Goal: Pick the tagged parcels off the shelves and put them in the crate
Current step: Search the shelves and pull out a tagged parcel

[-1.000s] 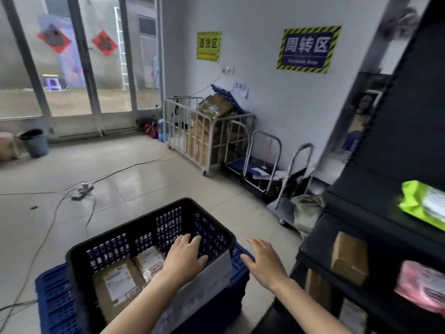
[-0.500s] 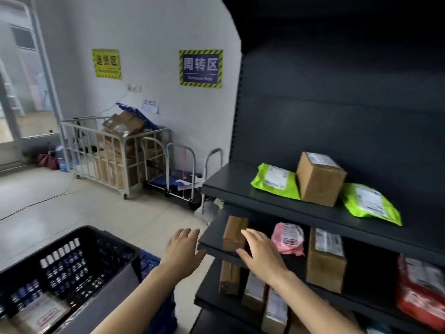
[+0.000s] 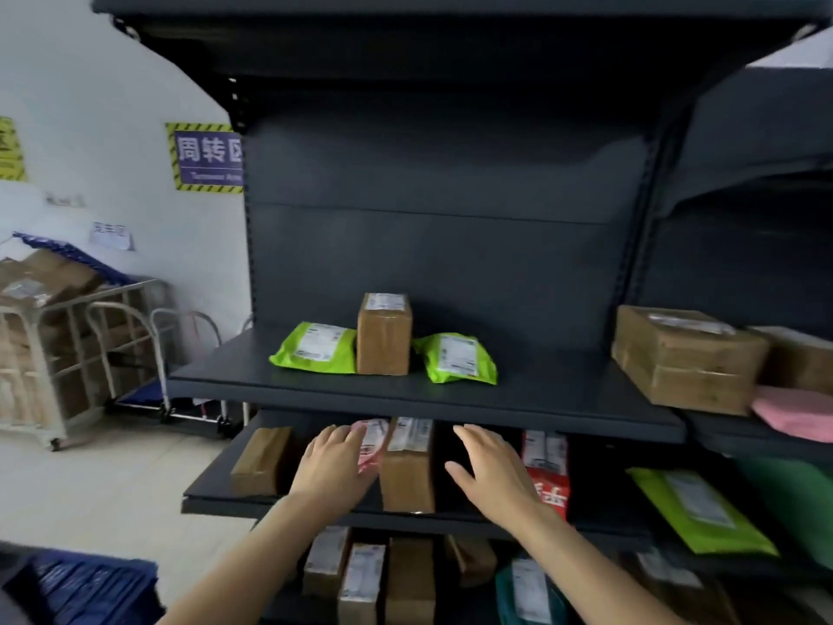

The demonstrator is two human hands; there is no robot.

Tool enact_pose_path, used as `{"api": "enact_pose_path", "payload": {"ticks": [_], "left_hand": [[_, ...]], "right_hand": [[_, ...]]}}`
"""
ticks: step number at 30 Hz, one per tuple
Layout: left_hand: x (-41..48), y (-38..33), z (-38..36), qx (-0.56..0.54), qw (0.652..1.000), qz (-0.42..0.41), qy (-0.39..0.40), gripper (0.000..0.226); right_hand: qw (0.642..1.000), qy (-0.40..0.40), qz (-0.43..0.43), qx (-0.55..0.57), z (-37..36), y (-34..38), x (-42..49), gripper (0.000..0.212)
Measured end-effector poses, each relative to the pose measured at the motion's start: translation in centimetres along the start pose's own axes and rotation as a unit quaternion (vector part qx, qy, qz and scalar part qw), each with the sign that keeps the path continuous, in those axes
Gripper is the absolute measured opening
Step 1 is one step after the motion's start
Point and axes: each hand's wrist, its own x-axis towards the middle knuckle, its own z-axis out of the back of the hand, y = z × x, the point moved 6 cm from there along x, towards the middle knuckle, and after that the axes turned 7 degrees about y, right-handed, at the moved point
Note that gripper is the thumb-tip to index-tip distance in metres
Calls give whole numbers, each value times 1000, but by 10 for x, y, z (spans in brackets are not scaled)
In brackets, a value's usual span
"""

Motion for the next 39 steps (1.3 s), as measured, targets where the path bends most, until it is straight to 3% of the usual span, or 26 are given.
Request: {"api": "enact_pose_path", "payload": {"ticks": [10, 25, 39], "left_hand": [[32, -163, -29, -36, 993, -107, 32, 66], [95, -331, -59, -85, 969, -229, 45, 66], [226, -404, -78, -192, 961, -196, 25, 60]], "right_hand": [[993, -54, -101, -25, 69, -135, -83, 56], [966, -103, -231, -60, 155, -273, -142, 56], [953, -126, -274, -17, 183, -417, -95, 53]]}}
